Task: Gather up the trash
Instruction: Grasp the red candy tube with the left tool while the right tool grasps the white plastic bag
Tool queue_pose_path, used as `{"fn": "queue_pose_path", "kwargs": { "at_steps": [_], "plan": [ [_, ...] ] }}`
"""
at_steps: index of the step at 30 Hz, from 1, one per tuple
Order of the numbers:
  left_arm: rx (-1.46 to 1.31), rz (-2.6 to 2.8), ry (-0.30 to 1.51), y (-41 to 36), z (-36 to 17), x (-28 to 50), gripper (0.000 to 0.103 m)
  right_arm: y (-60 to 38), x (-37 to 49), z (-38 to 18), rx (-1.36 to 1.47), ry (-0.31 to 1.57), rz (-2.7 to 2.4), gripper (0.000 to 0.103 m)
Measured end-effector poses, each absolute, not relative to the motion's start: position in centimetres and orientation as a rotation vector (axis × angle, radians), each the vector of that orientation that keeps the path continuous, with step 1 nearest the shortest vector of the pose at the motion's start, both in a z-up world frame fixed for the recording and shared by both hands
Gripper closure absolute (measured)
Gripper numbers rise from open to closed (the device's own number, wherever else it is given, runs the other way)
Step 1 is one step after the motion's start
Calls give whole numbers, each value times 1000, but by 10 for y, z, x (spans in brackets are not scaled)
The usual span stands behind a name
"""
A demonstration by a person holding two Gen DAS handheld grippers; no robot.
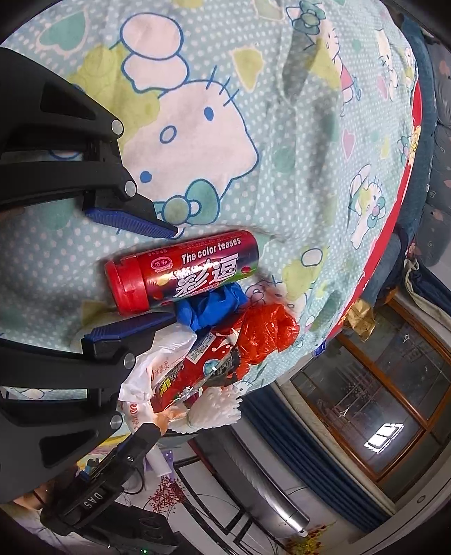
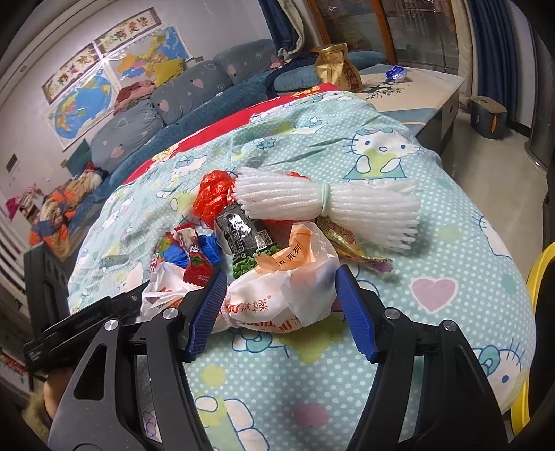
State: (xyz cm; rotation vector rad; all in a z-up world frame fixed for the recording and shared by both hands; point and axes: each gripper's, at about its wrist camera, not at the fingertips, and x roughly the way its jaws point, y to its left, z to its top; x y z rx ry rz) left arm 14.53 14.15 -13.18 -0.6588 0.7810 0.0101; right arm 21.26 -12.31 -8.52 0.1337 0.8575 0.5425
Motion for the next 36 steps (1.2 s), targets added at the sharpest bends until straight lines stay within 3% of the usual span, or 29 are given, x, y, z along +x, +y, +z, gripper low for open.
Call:
{"fn": "queue_pose_path", "kwargs": {
  "at_steps": [6, 9, 36],
  "plan": [
    [-639, 19, 786, 139, -132, 146, 64, -123, 210, -90, 105, 864, 542, 77],
    [-619, 27, 790, 136, -132, 146, 68, -125, 207, -91, 105, 857, 554, 82],
    [-549, 44, 699, 143, -90, 106, 71, -142, 153, -64, 40, 814, 664, 86]
  ]
}}
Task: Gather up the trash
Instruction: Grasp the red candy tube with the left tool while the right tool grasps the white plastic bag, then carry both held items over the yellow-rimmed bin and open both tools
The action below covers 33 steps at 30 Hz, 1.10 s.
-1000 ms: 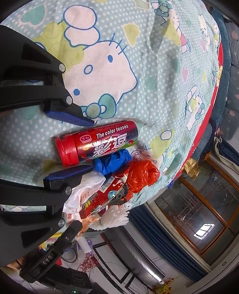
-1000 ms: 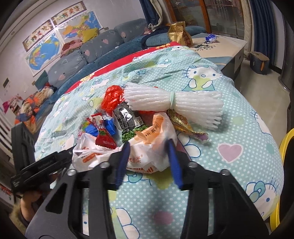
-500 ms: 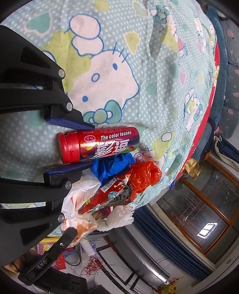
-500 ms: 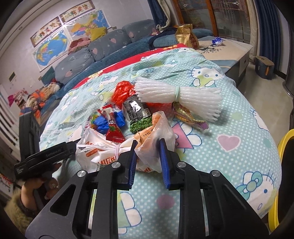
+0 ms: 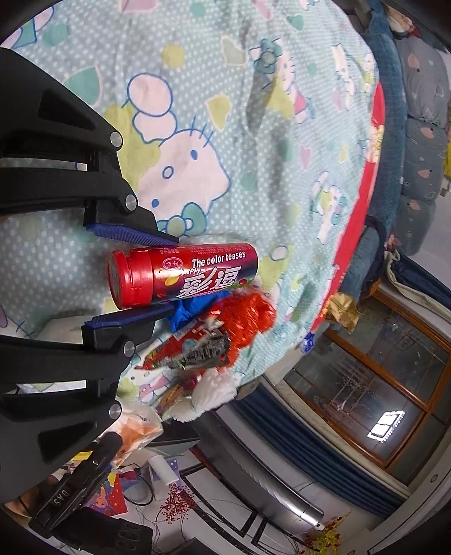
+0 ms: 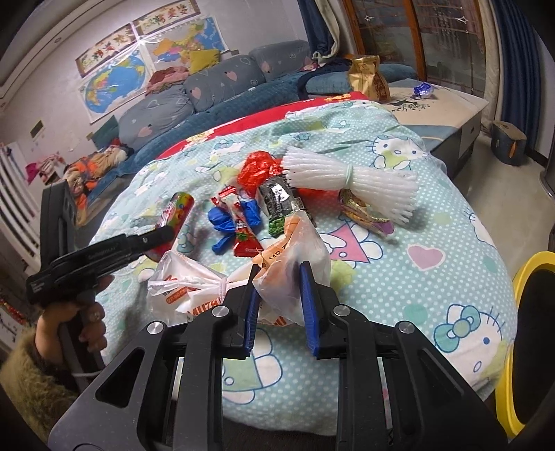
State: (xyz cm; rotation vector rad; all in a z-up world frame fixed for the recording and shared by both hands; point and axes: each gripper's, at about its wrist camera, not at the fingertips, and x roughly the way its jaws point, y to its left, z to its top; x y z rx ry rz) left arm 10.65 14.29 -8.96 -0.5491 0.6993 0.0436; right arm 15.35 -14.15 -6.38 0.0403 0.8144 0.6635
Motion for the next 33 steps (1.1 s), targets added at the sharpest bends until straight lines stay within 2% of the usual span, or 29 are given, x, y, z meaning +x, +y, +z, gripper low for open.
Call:
{"fn": "queue_pose_path", "kwargs": {
  "at_steps": [12, 33],
  "plan": [
    [-513, 1, 607, 126, -53, 95, 71, -167, 149, -42, 67, 746, 629, 86],
    [-413, -93, 584, 70, -33, 92, 72, -224, 153, -16, 141, 644, 532, 87]
  ]
}}
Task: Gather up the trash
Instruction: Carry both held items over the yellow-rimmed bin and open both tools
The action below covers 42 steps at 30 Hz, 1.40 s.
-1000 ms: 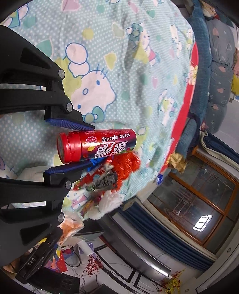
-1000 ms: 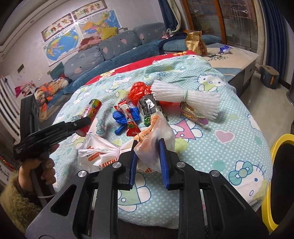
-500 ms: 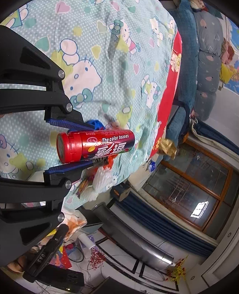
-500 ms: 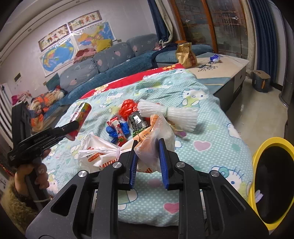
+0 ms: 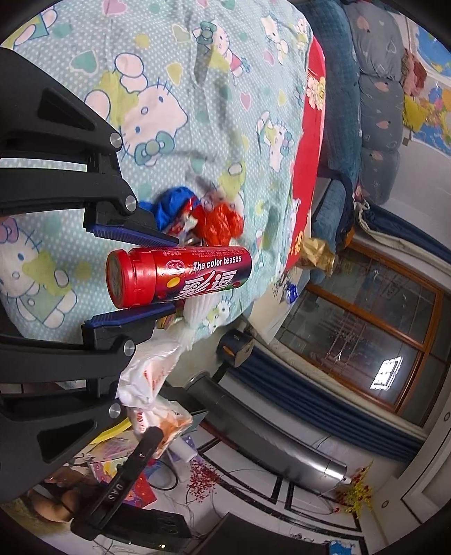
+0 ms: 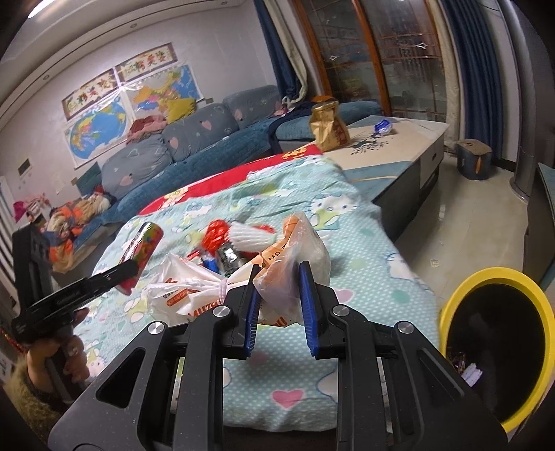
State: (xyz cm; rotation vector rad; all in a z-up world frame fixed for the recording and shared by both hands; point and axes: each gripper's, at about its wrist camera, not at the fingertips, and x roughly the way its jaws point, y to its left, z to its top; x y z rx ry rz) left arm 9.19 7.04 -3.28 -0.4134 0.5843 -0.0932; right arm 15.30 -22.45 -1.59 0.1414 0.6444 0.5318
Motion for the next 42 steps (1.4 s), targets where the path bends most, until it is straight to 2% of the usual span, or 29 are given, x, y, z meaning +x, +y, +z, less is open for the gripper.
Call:
{"fn": "queue_pose_path", "kwargs": {
  "at_steps": [42],
  "plan": [
    [-218, -392, 648, -69, -40, 118, 72, -366, 164, -8, 274, 528, 157, 87]
  ]
}}
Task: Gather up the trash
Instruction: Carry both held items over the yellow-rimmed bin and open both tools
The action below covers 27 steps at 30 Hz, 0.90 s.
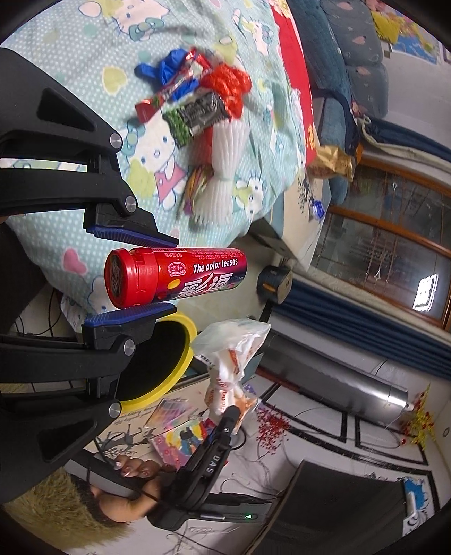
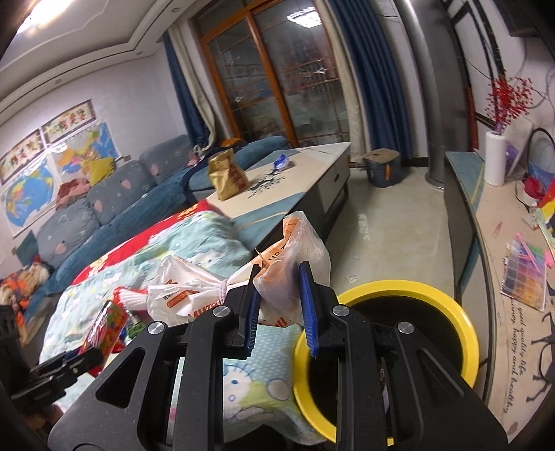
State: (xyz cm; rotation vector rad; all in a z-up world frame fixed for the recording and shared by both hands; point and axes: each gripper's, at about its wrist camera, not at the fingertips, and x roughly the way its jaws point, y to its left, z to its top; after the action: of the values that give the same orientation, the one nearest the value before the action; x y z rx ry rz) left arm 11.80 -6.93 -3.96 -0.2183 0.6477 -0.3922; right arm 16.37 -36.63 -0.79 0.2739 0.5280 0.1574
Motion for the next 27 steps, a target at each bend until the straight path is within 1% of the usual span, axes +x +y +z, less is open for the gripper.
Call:
{"fn": "queue_pose_path", "kwargs": {
  "at_steps": [15, 27],
  "plan": [
    [-136, -495, 663, -122, -45, 126, 73, -417, 162, -22, 345, 525, 37, 87],
    [-86, -577, 676, -165, -57, 135, 73, -444, 160, -35, 307, 527, -92, 87]
  ]
}}
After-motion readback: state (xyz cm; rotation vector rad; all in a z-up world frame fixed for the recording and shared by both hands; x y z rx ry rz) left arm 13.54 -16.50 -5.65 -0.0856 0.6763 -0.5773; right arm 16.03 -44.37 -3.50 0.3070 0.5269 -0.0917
